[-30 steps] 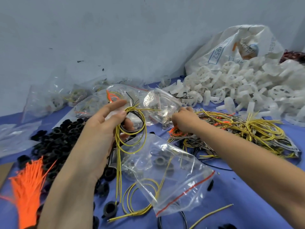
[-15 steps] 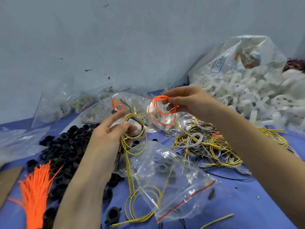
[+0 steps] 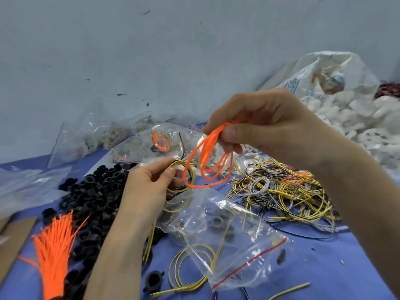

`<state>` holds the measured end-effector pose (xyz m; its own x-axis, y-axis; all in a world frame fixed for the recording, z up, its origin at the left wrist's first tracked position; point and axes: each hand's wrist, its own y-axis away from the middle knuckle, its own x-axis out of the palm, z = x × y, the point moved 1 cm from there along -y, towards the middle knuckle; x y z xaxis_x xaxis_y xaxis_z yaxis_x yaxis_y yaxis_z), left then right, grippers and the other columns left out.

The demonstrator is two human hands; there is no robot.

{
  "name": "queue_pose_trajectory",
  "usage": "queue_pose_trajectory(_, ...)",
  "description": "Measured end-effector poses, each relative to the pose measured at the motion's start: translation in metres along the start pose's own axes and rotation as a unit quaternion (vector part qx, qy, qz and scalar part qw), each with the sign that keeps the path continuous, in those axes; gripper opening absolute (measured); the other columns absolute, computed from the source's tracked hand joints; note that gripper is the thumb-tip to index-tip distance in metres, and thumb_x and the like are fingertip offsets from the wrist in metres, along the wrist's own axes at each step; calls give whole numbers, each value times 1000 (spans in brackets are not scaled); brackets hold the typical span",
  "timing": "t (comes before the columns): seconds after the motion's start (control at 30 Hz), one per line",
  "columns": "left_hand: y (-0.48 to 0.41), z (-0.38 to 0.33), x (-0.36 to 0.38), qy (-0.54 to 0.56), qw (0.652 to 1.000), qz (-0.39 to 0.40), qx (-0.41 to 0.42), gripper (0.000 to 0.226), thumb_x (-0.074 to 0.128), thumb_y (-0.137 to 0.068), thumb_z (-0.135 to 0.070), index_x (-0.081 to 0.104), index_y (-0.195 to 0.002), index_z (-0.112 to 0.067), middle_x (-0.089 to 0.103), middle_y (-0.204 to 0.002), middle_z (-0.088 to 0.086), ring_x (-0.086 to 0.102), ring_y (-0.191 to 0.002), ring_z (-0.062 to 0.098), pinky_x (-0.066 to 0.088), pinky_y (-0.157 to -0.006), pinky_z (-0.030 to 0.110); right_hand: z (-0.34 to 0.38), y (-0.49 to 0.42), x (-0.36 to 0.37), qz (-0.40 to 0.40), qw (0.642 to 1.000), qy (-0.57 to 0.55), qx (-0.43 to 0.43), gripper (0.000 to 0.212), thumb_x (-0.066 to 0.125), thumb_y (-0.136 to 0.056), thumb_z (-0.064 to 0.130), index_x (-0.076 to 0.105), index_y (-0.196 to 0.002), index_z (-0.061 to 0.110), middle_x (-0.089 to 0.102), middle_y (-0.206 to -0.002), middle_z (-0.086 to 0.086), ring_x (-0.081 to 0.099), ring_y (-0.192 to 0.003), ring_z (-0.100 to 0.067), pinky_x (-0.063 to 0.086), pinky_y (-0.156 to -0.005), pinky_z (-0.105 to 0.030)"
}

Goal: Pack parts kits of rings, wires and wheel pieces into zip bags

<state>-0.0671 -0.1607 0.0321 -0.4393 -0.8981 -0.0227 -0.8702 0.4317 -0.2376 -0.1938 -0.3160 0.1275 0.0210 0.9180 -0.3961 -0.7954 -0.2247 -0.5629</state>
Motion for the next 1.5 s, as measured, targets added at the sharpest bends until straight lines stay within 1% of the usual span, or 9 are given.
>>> queue_pose_trajectory(0.23, 8, -12, 0, 58, 994, 93, -30, 14, 68, -75, -22, 79, -81, -16, 75, -73, 4, 68, -61, 9, 56, -57, 19, -26, -8, 21, 53, 988, 115, 84, 18, 64, -84, -2, 69, -98, 9, 71, -87, -5, 62, -76, -7, 48, -71, -19)
queue_pose_trajectory(0.5, 9, -18, 1, 70, 986, 149, -38, 33, 65, -71, -38, 79, -93, -17, 75, -92, 10, 65, -77, 18, 53, -77, 29, -56, -7, 30, -71, 958, 264, 89, 13, 75, -77, 5, 72, -81, 17, 55, -95, 4, 53, -78, -4, 41, -69, -12)
queue_pose_trajectory(0.83, 22, -32, 13, -118, 971, 160, 134, 21, 69, -85, -5, 70, -85, -26, 73, -86, 1, 72, -68, 9, 53, -68, 15, -45, 14, 17, 44, 882, 461, 88, 27, 61, -91, 28, 66, -113, 12, 66, -94, 4, 39, -87, -13, 36, -78, -26)
queue_pose_trajectory(1.03, 40, -51, 37, -103, 964, 91, 228, 30, 74, -80, -30, 45, -75, -27, 59, -76, -5, 65, -75, 11, 45, -68, 16, -50, 53, -17, -71, 934, 310, 165, 15, 53, -95, 11, 65, -100, 3, 60, -77, 1, 55, -81, -10, 45, -78, -28)
queue_pose_trajectory(1.1, 49, -56, 35, -193, 939, 154, 238, 39, 71, -66, -56, 44, -77, -30, 58, -80, -8, 55, -64, 2, 40, -58, 9, -53, 69, -34, -211, 954, 76, 200, 15, 51, -92, 10, 61, -96, 0, 59, -74, -7, 57, -70, -16, 49, -73, -33)
queue_pose_trajectory(1.17, 57, -50, 39, -328, 871, 316, 184, 49, 71, -55, -64, 41, -81, -37, 51, -88, -25, 46, -64, -4, 38, -57, 9, -56, 89, -45, -333, 886, -257, 194, 16, 52, -84, 12, 60, -91, 1, 58, -68, -6, 59, -55, -13, 58, -67, -33)
queue_pose_trajectory(1.27, 65, -25, 55, -469, 757, 443, 101, 46, 77, -68, -43, 37, -88, -34, 43, -90, -18, 43, -74, 3, 36, -62, 18, -62, 110, -36, -189, 720, -652, 144, 20, 50, -89, 3, 58, -104, -7, 57, -77, -16, 47, -54, -11, 57, -80, -42)
queue_pose_trajectory(1.3, 63, -17, 60, -485, 755, 432, 95, 40, 75, -73, -34, 39, -89, -31, 43, -88, -14, 42, -74, 5, 37, -63, 21, -63, 113, -29, -137, 712, -672, 154, 24, 46, -93, 6, 56, -110, -7, 56, -82, -19, 41, -56, -11, 55, -84, -46)
queue_pose_trajectory(1.5, 48, -14, 64, -446, 824, 319, 143, 24, 63, -88, -29, 49, -70, -23, 51, -62, -7, 47, -57, 5, 32, -51, 14, -71, 108, 26, 100, 859, -460, 200, 24, 59, -90, 16, 65, -103, -4, 59, -67, -1, 66, -59, -12, 58, -65, -30)
